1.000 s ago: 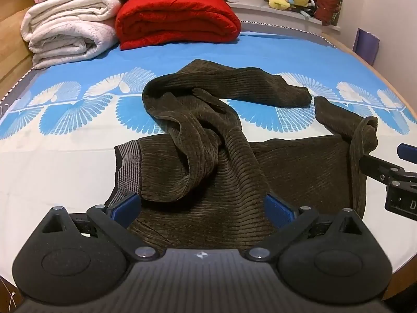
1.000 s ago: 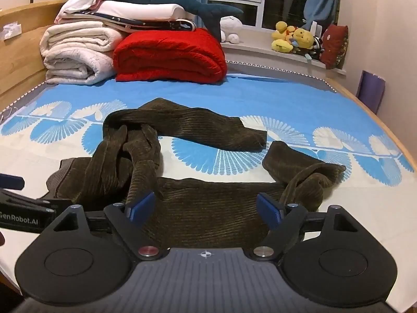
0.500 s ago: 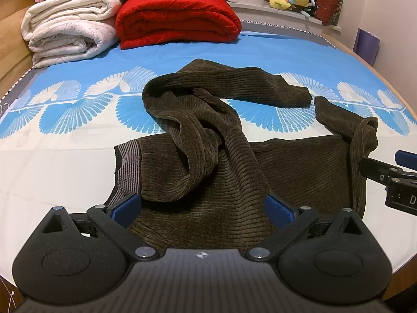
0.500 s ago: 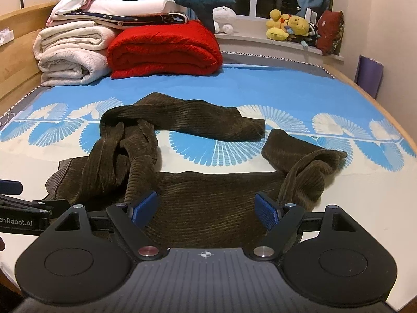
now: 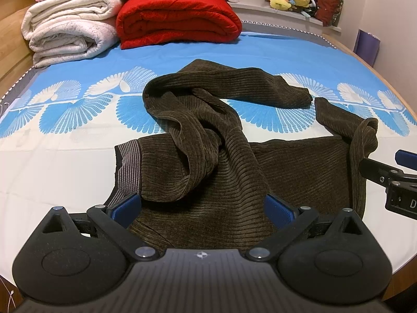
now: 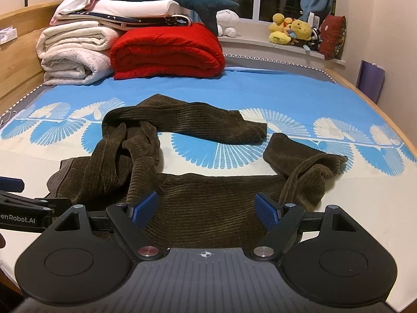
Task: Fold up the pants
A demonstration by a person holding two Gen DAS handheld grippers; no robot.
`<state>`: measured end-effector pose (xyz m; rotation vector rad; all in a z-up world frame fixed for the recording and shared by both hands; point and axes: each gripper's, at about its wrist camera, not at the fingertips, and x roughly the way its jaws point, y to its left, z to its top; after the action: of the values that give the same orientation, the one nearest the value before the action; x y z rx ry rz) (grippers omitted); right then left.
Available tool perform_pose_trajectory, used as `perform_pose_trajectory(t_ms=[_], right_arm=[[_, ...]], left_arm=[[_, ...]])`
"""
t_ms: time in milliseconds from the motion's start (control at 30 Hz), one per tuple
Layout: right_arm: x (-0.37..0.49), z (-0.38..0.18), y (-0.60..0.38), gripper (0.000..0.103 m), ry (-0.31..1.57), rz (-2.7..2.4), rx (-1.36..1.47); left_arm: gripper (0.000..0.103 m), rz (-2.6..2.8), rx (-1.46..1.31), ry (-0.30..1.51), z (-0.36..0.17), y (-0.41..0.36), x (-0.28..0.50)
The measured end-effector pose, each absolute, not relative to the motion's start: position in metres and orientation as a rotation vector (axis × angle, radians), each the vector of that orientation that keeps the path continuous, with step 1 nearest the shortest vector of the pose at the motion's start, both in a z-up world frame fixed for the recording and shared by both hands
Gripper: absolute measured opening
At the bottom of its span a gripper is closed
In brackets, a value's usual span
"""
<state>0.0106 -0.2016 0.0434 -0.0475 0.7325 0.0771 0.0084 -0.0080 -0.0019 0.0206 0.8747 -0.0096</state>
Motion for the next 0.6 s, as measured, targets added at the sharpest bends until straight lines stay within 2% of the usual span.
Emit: perform_pose_trajectory(t_ms=[600], right_arm=[[0.0118,0.0429,-0.1995,0.082,0.738,0.07,-0.059]], left_arm=[[0.102,-0.009,0.02,0.874,-0.0017,-0.0075,0.0084]])
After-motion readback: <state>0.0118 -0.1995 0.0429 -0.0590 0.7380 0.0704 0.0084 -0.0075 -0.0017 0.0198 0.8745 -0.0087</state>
